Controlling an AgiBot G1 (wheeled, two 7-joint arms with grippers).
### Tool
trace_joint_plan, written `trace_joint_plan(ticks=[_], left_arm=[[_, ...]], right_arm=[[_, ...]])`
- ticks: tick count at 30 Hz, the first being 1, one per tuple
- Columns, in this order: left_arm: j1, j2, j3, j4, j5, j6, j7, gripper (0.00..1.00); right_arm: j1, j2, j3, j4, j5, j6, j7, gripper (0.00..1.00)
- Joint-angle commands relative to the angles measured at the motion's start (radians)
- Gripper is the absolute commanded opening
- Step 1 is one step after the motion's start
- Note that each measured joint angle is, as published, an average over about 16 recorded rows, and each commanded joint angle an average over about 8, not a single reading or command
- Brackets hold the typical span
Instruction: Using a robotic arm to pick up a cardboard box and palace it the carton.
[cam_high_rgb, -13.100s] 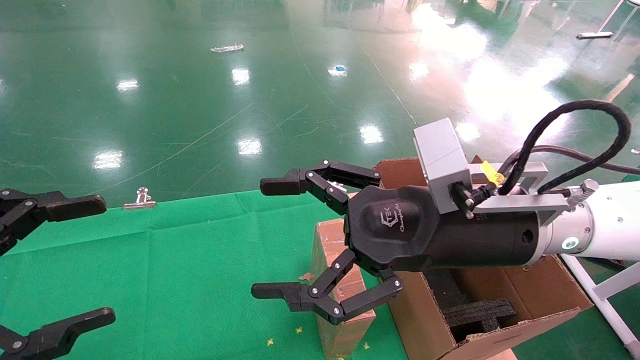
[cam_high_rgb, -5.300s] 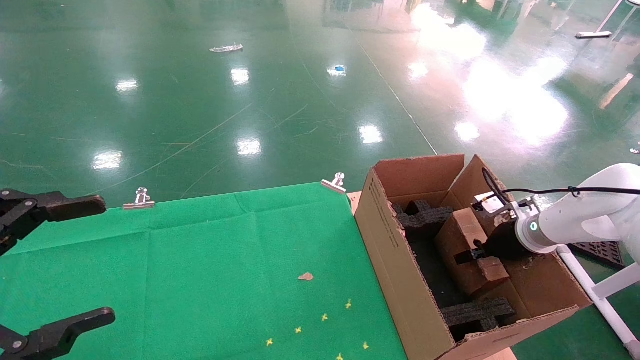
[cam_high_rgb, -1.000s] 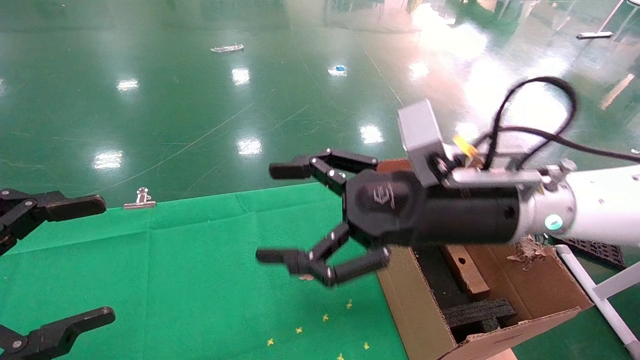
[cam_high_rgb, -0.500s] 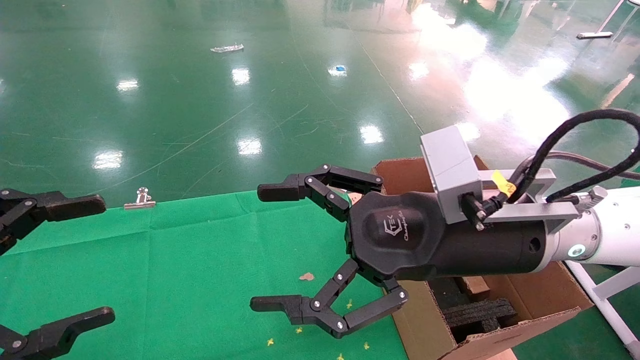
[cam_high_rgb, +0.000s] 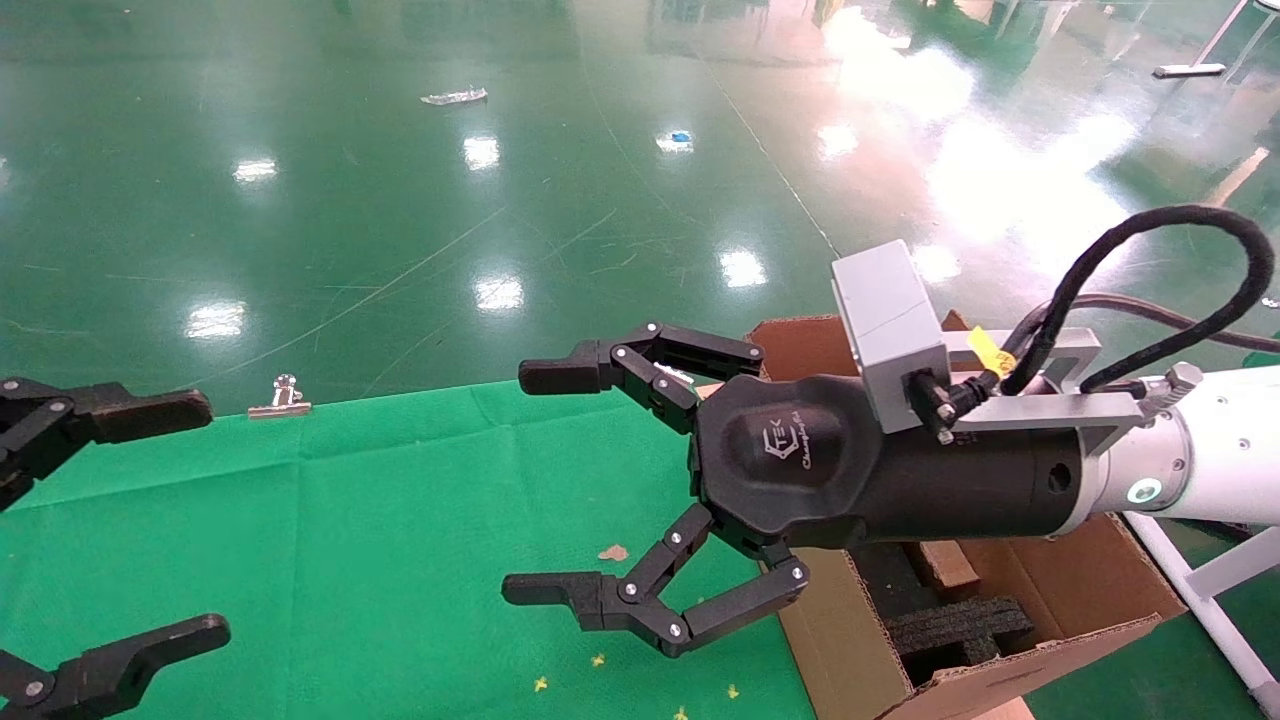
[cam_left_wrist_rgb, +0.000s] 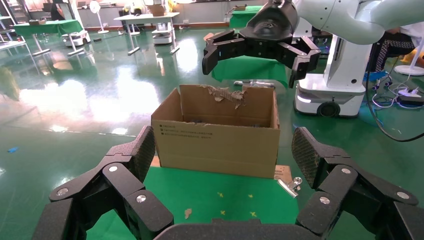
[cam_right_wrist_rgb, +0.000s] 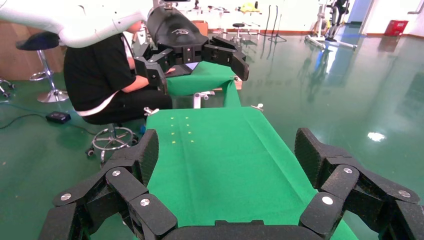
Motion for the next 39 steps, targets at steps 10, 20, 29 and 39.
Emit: trace_joint_plan(ticks=[10,20,29,39], left_arm=[[0.0,0.0,0.0,0.0,0.0,0.0,0.0,1.0],[0.0,0.0,0.0,0.0,0.0,0.0,0.0,1.0],[0.0,0.0,0.0,0.0,0.0,0.0,0.0,1.0],[0.0,0.0,0.0,0.0,0.0,0.0,0.0,1.0]], right_arm=[[0.006,-0.001,-0.006,-0.005,-0.003,0.002,0.001,1.0],[0.008,-0.001,-0.008,-0.007,-0.004,0.003,0.002,1.0],[0.009,-0.001,-0.008,-0.007,-0.005,0.003,0.002,1.0],[0.009,-0.001,-0.009,-0.008,-0.005,0.003,0.002,1.0]])
